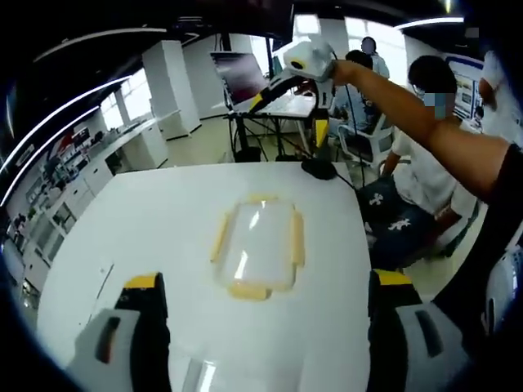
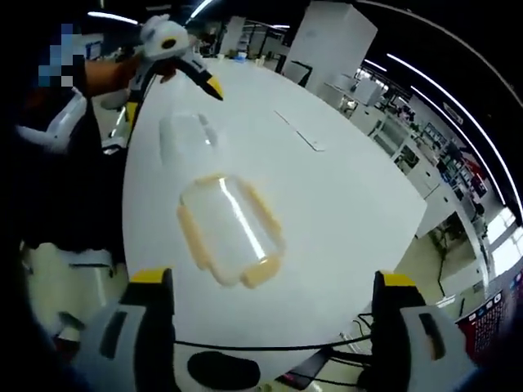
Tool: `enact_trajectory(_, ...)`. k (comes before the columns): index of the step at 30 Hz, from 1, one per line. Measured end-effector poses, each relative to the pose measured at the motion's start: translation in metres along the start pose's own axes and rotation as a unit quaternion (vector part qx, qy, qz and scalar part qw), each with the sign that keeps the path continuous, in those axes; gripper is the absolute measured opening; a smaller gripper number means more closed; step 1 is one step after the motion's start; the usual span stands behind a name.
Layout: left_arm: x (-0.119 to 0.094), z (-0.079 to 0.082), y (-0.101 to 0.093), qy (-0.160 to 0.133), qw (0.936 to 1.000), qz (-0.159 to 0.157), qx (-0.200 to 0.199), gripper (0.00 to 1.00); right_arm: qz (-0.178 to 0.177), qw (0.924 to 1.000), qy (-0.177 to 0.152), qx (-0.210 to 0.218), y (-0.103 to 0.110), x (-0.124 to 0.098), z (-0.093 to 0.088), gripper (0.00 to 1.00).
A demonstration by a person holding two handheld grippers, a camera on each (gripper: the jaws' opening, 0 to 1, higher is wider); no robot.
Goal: Snap each plastic latch of the storage box into its locked position after aligning the lid with the box until every specified latch is closed and the lid sits flush.
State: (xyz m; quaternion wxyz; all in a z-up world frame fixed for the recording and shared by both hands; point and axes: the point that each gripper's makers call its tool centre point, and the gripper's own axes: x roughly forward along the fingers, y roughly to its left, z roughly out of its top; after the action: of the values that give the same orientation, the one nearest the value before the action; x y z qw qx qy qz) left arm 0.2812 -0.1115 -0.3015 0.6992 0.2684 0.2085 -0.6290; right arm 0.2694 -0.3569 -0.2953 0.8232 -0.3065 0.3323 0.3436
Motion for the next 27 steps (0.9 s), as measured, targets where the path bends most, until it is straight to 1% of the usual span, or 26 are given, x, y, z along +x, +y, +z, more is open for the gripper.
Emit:
enact_trajectory(3, 0.001, 0.0, 0.001, 0.004, 1.0, -0.001, 0.003, 1.0, 0.005, 1.0, 0.005, -0.002, -0.002, 0.001, 0.0, 1.0)
enact_trajectory(5, 0.0, 0.002, 0.005, 0.003, 1.0, 0.0, 0.002, 1.0, 0.007, 0.9999, 0.01, -0.008, -0.004, 0.002, 0.002, 1.0)
enact_trajectory(9, -0.003, 0.006, 0.01, 0.005, 1.0, -0.002, 0.004, 0.99, 0.022, 0.9994, 0.024, -0.015, -0.006, 0.005, 0.006, 1.0)
enact_trajectory(11, -0.003, 0.007, 0.01, 0.006, 1.0, -0.005, 0.005, 0.99, 0.027, 0.9991, 0.029, -0.017, -0.012, 0.006, 0.007, 1.0)
enact_trajectory(13, -0.002, 0.008, 0.009, 0.01, 0.9999, -0.01, 0.006, 0.99, 0.031, 0.9985, 0.042, -0.018, -0.015, 0.008, 0.005, 1.0)
enact_trajectory(15, -0.001, 0.008, 0.006, 0.016, 0.9997, -0.016, 0.013, 0.99, 0.037, 0.998, 0.047, -0.019, -0.015, 0.009, 0.005, 1.0)
enact_trajectory(17, -0.003, 0.01, 0.004, 0.019, 0.9995, -0.024, 0.012, 0.98, 0.046, 0.9974, 0.052, -0.02, -0.013, 0.01, 0.006, 1.0)
enact_trajectory(19, -0.005, 0.01, 0.004, 0.024, 0.9992, -0.029, 0.011, 0.98, 0.062, 0.9949, 0.076, -0.024, -0.011, 0.009, 0.002, 1.0)
enact_trajectory(20, -0.006, 0.011, 0.006, 0.025, 0.9992, -0.029, 0.011, 0.98, 0.063, 0.9942, 0.083, -0.026, -0.011, 0.01, 0.001, 1.0)
enact_trajectory(21, -0.008, 0.012, 0.011, 0.027, 0.9993, -0.022, 0.014, 0.98, 0.066, 0.9931, 0.093, -0.029, -0.01, 0.011, 0.001, 1.0)
enact_trajectory(27, -0.013, 0.015, 0.021, 0.031, 0.9993, -0.009, 0.019, 0.97, 0.075, 0.9904, 0.108, -0.043, -0.012, 0.011, 0.009, 1.0)
